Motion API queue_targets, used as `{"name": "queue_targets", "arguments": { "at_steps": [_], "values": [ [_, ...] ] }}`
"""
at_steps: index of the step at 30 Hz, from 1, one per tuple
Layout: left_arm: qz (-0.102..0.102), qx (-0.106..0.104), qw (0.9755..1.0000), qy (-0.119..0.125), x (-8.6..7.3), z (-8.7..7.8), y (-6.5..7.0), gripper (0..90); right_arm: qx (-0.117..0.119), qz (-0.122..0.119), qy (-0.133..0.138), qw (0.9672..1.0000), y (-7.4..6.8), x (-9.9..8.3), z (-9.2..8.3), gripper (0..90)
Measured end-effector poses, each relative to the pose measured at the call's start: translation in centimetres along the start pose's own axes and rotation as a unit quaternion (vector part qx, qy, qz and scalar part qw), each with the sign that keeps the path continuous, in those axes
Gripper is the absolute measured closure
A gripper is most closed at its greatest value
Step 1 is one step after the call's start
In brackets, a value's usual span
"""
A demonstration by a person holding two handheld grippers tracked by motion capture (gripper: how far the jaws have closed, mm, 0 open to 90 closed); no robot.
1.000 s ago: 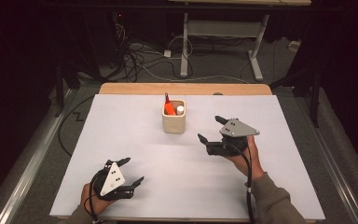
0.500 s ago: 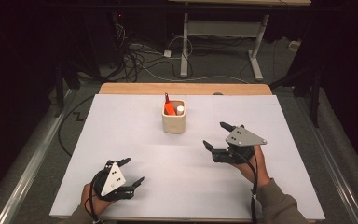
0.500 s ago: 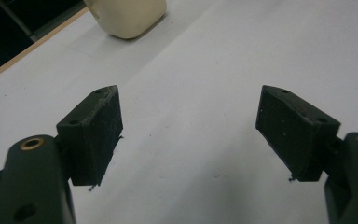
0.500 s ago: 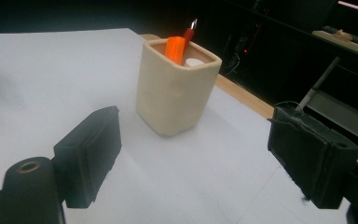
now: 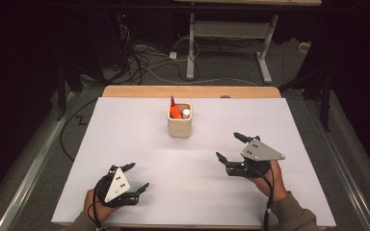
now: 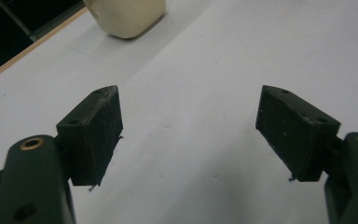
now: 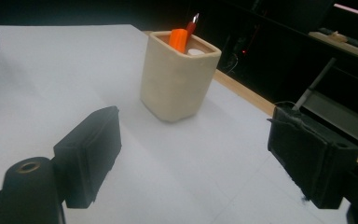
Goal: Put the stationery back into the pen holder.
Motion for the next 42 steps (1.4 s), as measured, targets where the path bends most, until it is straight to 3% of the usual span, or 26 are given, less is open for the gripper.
{"name": "queue_targets", "arguments": {
  "at_steps": [27, 42],
  "values": [
    [0.004, -0.001, 1.0, 0.0, 0.1, 0.1, 0.0, 22.0, -0.021, -0.01, -0.008, 0.9997, -0.9, -4.4, -2.7, 15.7],
    [0.008, 0.001, 1.0, -0.004, 0.1, 0.3, 0.0, 22.0, -0.033, 0.006, -0.028, 0.999, -0.6, -8.0, -3.3, 16.0]
  ]
}}
Point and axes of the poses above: each handheld gripper's, and its own axes: z roughly forward along the jaws, x roughly out of its top, y roughly to its right, the point moved 7 cm from there along z, roughly forward along the jaws, and after that the axes turned 13 degrees about -y, right-handed, at the moved point
